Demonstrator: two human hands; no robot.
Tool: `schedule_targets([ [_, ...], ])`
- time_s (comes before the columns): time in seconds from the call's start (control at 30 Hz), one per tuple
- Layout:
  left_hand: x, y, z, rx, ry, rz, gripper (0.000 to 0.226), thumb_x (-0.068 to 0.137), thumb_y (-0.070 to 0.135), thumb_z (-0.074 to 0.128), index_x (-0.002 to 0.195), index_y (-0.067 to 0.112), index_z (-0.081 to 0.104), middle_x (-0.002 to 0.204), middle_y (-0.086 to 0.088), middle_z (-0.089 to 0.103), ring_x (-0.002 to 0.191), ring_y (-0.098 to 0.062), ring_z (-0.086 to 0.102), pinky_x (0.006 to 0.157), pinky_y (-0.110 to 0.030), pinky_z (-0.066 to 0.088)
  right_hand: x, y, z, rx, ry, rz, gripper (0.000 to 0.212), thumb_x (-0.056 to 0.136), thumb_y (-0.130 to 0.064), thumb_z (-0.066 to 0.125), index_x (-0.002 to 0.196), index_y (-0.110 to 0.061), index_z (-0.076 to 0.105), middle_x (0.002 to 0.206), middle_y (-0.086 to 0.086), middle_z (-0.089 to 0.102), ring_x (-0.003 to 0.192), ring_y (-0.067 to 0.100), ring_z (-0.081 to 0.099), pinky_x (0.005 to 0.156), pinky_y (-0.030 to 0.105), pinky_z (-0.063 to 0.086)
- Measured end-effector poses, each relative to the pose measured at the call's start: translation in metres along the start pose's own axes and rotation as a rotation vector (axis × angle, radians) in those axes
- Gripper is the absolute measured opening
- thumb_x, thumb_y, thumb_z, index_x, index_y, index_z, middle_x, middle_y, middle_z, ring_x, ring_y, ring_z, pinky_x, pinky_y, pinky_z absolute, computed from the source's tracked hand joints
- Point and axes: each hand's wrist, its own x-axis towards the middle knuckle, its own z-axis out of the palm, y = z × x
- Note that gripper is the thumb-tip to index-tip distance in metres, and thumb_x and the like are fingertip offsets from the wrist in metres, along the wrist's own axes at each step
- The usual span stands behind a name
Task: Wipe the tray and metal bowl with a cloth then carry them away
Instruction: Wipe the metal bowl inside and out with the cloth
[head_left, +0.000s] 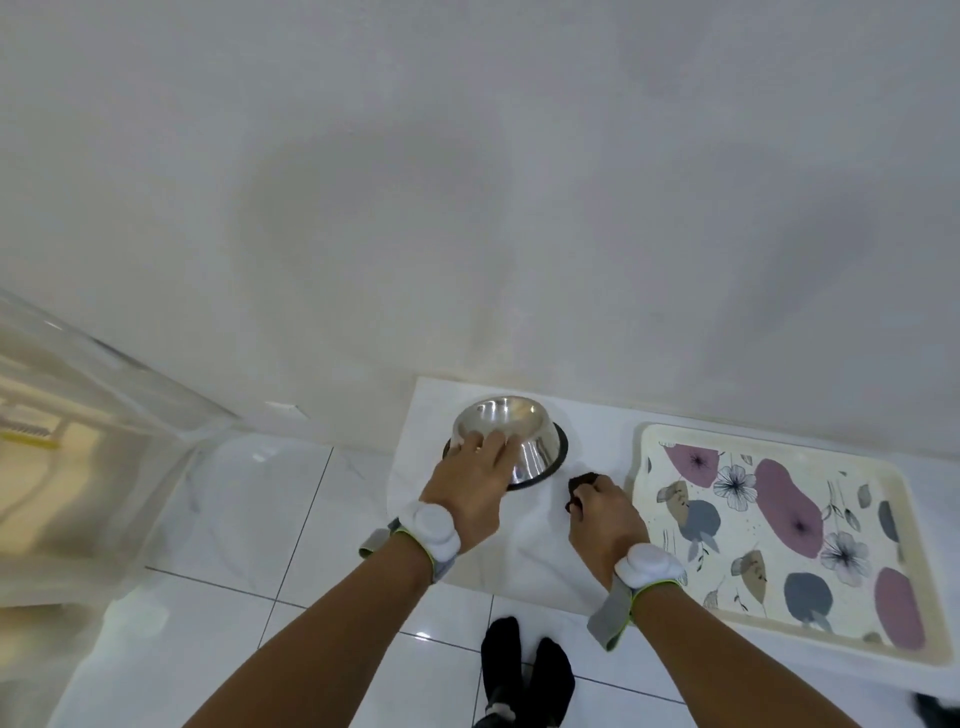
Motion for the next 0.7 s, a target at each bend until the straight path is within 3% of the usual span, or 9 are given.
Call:
schedule_targets([
  [0.1, -0.01, 0.005, 0.025, 0.098, -0.079, 0.034, 0.084, 0.053, 0.007, 0.075, 0.131, 0.006, 0.045, 0.113, -0.013, 0.053, 0.095, -0.037, 0.056, 0.071, -0.05, 0.055, -0.005, 0.002, 0.011, -0.051, -0.04, -0.015, 0.018, 0.085, -0.008, 0.047, 0.094, -0.005, 0.063, 0.108, 0.015, 0.058, 0.095, 0.031, 0.056, 0.073, 0.034, 0.049],
  [0.23, -0.02, 0.01, 0.042, 0.185, -0.151, 0.039, 0.085, 0.038, 0.008, 0.081, 0.119, 0.009, 0.055, 0.101, -0.014, 0.059, 0.09, -0.038, 0.06, 0.068, -0.054, 0.055, -0.007, 0.004, 0.017, -0.092, -0.101, 0.024, 0.02, 0.082, -0.008, 0.047, 0.094, -0.005, 0.062, 0.109, 0.016, 0.056, 0.098, 0.031, 0.055, 0.078, 0.037, 0.051],
  [0.47, -0.023, 0.008, 0.057, 0.239, -0.166, 0.039, 0.069, 0.048, 0.008, 0.08, 0.112, 0.011, 0.055, 0.093, -0.013, 0.064, 0.086, -0.036, 0.064, 0.071, -0.057, 0.055, -0.005, 0.005, 0.023, -0.083, -0.102, 0.044, 0.019, 0.083, -0.012, 0.047, 0.09, -0.003, 0.063, 0.11, 0.017, 0.057, 0.099, 0.031, 0.055, 0.079, 0.034, 0.048],
  [0.57, -0.025, 0.006, 0.061, 0.242, -0.164, 0.057, 0.063, 0.053, 0.01, 0.078, 0.113, 0.012, 0.059, 0.094, -0.012, 0.065, 0.088, -0.035, 0.065, 0.072, -0.056, 0.056, -0.006, 0.002, 0.022, -0.078, -0.072, 0.062, 0.024, 0.086, -0.017, 0.046, 0.091, -0.002, 0.063, 0.111, 0.018, 0.057, 0.102, 0.032, 0.054, 0.087, 0.033, 0.044],
  [0.63, -0.026, 0.004, 0.062, 0.241, -0.187, 0.055, 0.063, 0.054, 0.012, 0.078, 0.114, 0.012, 0.06, 0.096, -0.012, 0.065, 0.09, -0.035, 0.064, 0.073, -0.056, 0.056, -0.004, 0.0, 0.02, -0.079, -0.077, 0.062, 0.027, 0.087, -0.019, 0.044, 0.094, -0.003, 0.063, 0.109, 0.016, 0.058, 0.105, 0.03, 0.054, 0.092, 0.031, 0.042],
  [0.7, -0.027, 0.001, 0.066, 0.224, -0.226, 0.045, 0.07, 0.054, 0.016, 0.081, 0.119, 0.013, 0.056, 0.102, -0.012, 0.063, 0.096, -0.036, 0.063, 0.076, -0.058, 0.054, -0.002, -0.005, 0.015, -0.077, -0.09, 0.06, 0.026, 0.086, -0.02, 0.042, 0.09, -0.005, 0.062, 0.101, 0.013, 0.06, 0.1, 0.028, 0.055, 0.088, 0.03, 0.044],
])
